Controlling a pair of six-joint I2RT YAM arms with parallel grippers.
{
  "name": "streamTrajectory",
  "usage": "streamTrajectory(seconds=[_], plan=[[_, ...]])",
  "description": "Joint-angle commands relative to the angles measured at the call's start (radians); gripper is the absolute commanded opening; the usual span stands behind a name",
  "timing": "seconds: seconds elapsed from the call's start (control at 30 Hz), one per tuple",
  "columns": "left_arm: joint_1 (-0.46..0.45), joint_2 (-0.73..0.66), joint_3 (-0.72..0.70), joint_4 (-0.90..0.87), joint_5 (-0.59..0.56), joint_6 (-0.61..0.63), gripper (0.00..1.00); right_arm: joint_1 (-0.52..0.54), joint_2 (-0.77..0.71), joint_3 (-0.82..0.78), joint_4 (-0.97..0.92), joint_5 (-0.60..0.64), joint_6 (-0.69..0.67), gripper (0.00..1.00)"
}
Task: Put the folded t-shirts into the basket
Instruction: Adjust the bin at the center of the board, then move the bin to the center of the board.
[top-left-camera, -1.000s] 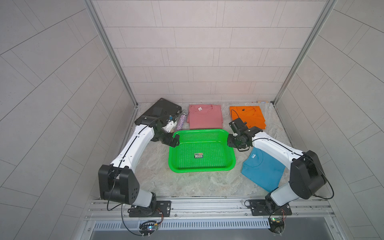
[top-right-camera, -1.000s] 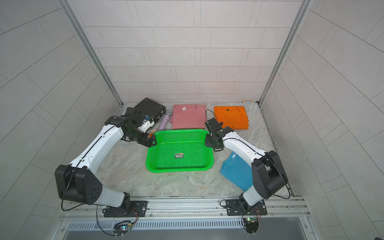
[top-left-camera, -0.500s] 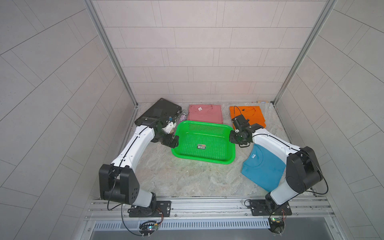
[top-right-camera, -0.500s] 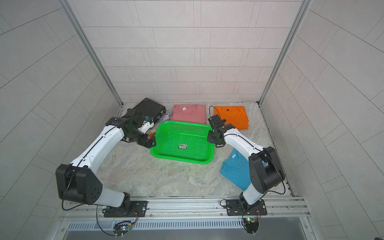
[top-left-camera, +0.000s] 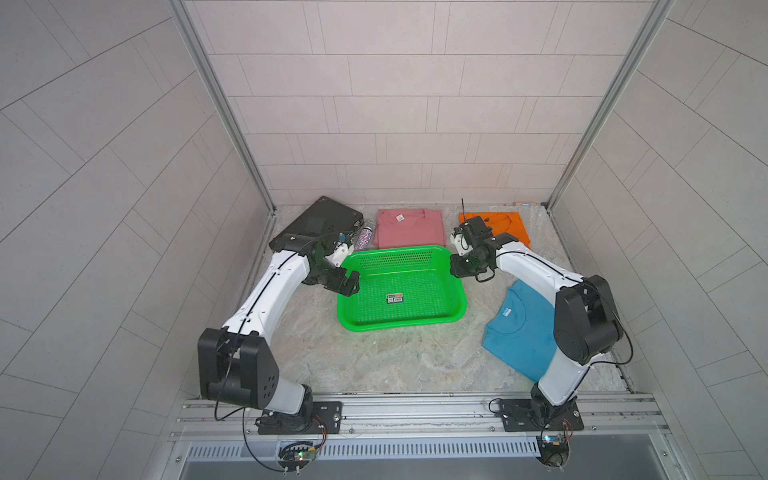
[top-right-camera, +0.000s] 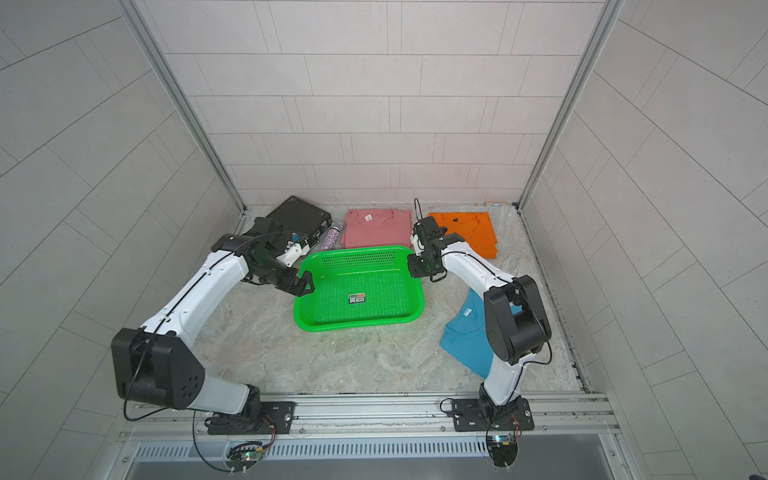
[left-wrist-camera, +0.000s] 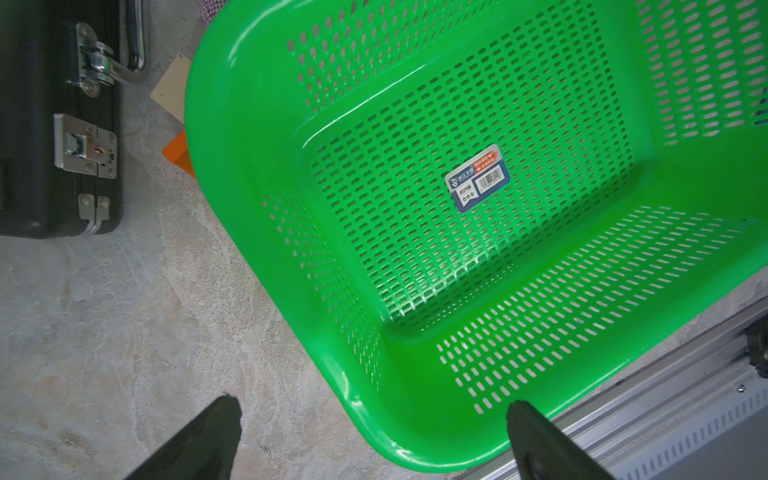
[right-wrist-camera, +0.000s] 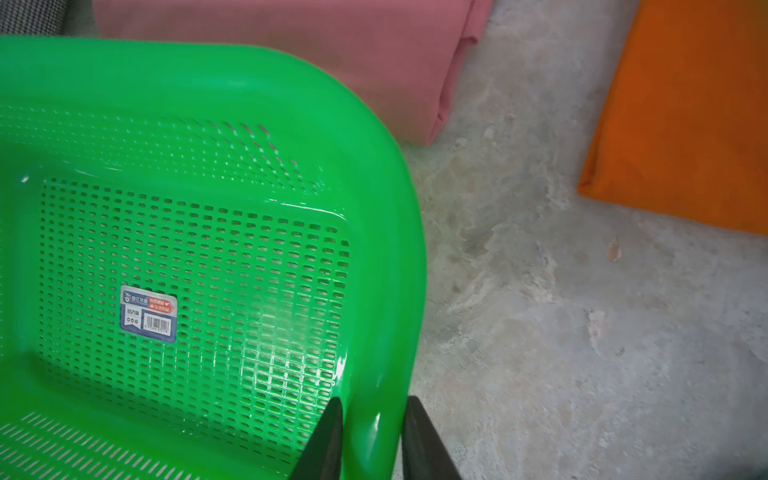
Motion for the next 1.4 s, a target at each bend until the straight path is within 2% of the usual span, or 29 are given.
streamTrajectory(seconds=[0.0,0.07,0.17,0.27,0.33,0.47,0.57,0.67,0.73,0.9,1.03,1.17,1.37], plan=[[0.003,-0.015,-0.006,-0.004,0.029,0.004,1.0,-0.004,0.005,0.025,-0.044,-0.021,-0.049,0.28],[0.003,-0.016,-0.005,-0.006,0.031,0.004,1.0,-0.005,0.006,0.03,-0.065,-0.026,-0.029,0.32],[0.003,-0.01,0.015,-0.008,0.03,0.007,1.0,-0.005,-0.026,0.045,-0.103,-0.043,0.046,0.45],[0.004,0.001,0.061,-0.018,0.033,0.001,1.0,-0.007,-0.105,0.047,-0.103,-0.072,0.117,0.67],[0.001,0.008,0.095,-0.022,0.054,0.0,1.0,-0.012,-0.16,0.06,-0.112,-0.078,0.138,0.69],[-0.003,0.041,0.172,-0.013,0.083,-0.055,1.0,-0.073,-0.267,0.06,-0.113,-0.094,0.177,0.69],[-0.024,0.041,0.18,0.012,0.114,-0.089,1.0,-0.134,-0.332,0.032,-0.116,-0.108,0.192,0.67],[-0.03,0.037,0.153,0.043,0.054,-0.119,1.0,-0.135,-0.365,-0.002,-0.13,-0.186,0.167,0.67],[-0.024,0.04,0.125,0.051,0.003,-0.137,1.0,-0.086,-0.339,-0.009,-0.133,-0.195,0.181,0.68],[-0.024,0.033,0.036,0.084,-0.129,-0.172,1.0,-0.047,-0.171,0.027,-0.189,-0.071,0.224,0.63],[-0.022,-0.031,-0.041,0.139,-0.109,-0.158,1.0,-0.026,-0.086,-0.005,-0.063,-0.061,0.282,0.56],[-0.023,-0.022,-0.023,0.131,-0.126,-0.156,1.0,0.015,0.017,0.065,-0.115,0.015,0.268,0.51],[-0.021,-0.019,-0.028,0.133,-0.129,-0.147,1.0,0.02,0.008,0.002,-0.107,0.017,0.226,0.35]])
